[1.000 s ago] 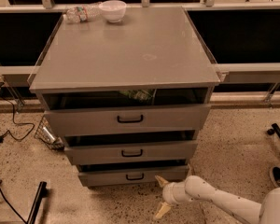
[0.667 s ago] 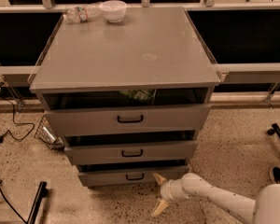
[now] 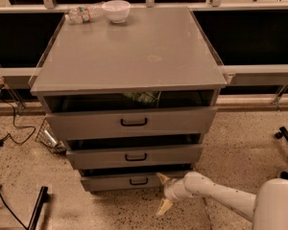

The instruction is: Open bottom drawer

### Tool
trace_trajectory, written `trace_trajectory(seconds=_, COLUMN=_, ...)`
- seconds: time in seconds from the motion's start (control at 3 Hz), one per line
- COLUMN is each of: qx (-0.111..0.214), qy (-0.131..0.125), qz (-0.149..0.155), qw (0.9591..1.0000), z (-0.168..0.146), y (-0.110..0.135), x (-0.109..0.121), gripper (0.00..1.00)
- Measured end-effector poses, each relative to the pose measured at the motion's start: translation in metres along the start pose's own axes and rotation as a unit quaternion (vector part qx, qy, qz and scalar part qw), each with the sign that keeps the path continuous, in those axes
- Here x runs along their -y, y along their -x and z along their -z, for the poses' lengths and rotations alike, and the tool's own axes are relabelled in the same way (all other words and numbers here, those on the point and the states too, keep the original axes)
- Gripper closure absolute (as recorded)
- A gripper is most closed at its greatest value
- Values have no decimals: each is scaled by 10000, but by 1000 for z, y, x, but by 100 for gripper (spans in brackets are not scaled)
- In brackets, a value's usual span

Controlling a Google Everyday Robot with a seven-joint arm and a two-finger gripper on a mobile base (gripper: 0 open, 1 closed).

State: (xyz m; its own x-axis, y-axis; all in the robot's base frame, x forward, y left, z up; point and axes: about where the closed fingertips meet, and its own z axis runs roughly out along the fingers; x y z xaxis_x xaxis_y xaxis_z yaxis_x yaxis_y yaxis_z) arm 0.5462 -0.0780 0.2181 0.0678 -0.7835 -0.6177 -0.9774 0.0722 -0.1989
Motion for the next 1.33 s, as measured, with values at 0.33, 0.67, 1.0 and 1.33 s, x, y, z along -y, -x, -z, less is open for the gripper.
trace_trajectory(seconds=0.33, qx=-17, qy=-17, qz=26, qw=10000, z=-1, y=0, x=4, gripper=0)
trace_trajectory(seconds=0.67, qx=29, qy=-111, qz=65, qw=9999, z=-15, y=-2, x=17, gripper=0)
trace_trajectory(seconds=1.0, qx=13, qy=-115, qz=82, qw=9999, z=-22, y=-3, x=23, gripper=0)
trace_trajectory(seconds=1.33, qx=-90, qy=-83, qz=152, qw=9998, z=-32, y=-2, x=30, gripper=0)
